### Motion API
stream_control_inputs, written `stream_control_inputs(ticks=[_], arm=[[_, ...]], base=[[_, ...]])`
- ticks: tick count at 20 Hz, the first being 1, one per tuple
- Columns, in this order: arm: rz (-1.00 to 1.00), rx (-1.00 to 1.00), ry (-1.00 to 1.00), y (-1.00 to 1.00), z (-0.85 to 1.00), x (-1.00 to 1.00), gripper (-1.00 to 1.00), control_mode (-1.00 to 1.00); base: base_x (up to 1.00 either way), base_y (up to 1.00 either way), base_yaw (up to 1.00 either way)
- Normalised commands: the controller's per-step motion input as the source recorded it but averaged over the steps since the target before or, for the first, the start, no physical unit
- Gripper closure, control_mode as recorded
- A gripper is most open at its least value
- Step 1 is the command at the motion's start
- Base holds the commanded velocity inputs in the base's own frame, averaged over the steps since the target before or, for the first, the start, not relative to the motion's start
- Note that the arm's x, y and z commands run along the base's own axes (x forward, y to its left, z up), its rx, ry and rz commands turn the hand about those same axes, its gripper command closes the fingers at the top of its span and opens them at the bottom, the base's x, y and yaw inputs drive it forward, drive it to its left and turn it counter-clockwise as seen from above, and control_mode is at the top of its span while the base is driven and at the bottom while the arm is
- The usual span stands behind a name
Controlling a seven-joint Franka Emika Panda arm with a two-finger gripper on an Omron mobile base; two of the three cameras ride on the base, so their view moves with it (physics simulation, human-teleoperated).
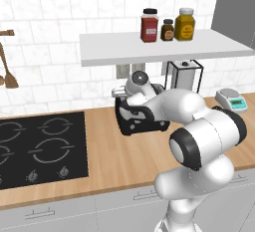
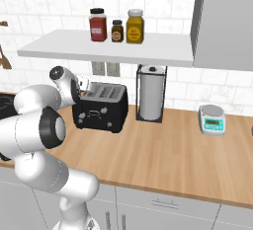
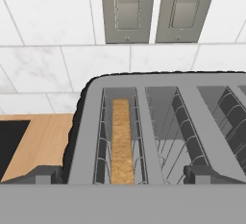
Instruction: Start the toaster. Once the lever pops up, take the bread to the plate on the dining counter.
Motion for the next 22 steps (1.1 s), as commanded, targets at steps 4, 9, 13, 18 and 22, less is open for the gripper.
stream_control_inputs(ticks=[4,9,13,18,22], arm=[[0.00,0.00,0.00,0.00,0.00,0.00,-1.00,-1.00],[0.00,0.00,0.00,0.00,0.00,0.00,-1.00,-1.00],[0.00,0.00,0.00,0.00,0.00,0.00,-1.00,-1.00],[0.00,0.00,0.00,0.00,0.00,0.00,-1.00,-1.00],[0.00,0.00,0.00,0.00,0.00,0.00,-1.00,-1.00]], base=[[0.00,0.00,0.00],[0.00,0.00,0.00],[0.00,0.00,0.00],[0.00,0.00,0.00],[0.00,0.00,0.00]])
